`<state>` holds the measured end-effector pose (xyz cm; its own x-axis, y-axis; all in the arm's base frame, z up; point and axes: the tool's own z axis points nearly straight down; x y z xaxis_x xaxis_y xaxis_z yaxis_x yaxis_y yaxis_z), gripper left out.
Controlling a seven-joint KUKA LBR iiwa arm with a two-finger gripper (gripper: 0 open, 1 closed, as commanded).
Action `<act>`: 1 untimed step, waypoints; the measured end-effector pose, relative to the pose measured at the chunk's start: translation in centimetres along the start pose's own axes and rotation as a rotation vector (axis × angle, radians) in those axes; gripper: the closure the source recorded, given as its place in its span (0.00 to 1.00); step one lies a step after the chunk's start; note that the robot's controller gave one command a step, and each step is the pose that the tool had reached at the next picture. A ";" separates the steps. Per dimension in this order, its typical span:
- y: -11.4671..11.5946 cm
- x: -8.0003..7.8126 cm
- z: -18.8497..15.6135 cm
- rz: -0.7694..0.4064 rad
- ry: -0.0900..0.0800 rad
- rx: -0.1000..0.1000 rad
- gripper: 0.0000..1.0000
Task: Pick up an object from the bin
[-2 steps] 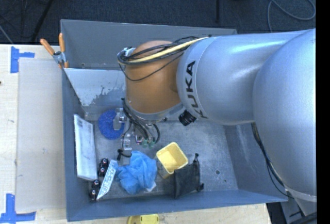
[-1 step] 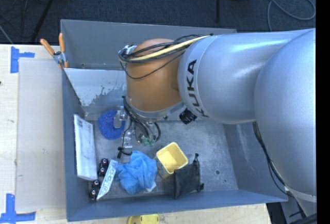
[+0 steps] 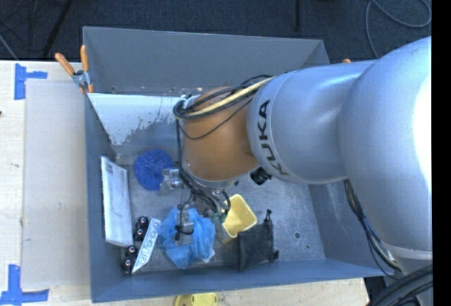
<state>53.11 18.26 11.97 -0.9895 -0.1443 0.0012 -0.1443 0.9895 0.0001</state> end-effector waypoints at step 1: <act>-1.3 3.6 -0.6 -0.135 0.006 0.001 0.00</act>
Offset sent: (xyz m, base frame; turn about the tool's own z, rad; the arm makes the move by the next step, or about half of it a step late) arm 0.0065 -0.0176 -0.0137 0.0294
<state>49.72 16.47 12.53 -0.9610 -0.2764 0.0068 -0.2764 0.9610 0.0000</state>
